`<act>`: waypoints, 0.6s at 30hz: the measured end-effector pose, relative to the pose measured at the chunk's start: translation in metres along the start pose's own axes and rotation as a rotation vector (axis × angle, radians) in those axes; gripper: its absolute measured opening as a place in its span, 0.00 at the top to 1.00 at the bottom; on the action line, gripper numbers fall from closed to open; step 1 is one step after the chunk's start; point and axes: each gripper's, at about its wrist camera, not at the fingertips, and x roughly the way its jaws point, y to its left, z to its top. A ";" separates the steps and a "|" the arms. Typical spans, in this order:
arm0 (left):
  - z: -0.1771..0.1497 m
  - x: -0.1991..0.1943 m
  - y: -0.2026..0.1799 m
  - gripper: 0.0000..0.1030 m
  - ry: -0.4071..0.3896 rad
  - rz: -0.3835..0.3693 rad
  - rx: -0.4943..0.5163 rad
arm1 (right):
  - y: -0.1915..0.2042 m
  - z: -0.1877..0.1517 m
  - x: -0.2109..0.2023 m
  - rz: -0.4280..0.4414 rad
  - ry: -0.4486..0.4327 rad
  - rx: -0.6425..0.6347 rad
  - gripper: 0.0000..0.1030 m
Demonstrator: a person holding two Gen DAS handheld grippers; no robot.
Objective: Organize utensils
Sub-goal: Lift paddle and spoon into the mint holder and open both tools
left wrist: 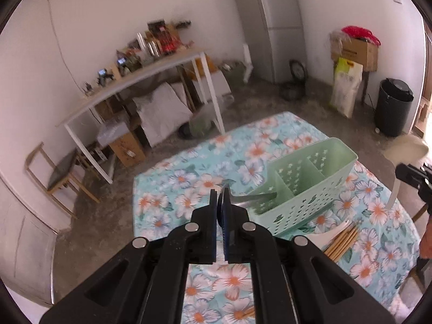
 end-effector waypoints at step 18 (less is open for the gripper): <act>-0.018 0.000 0.044 0.46 -0.236 -0.286 -0.494 | -0.052 0.063 0.031 0.315 -0.133 0.212 0.98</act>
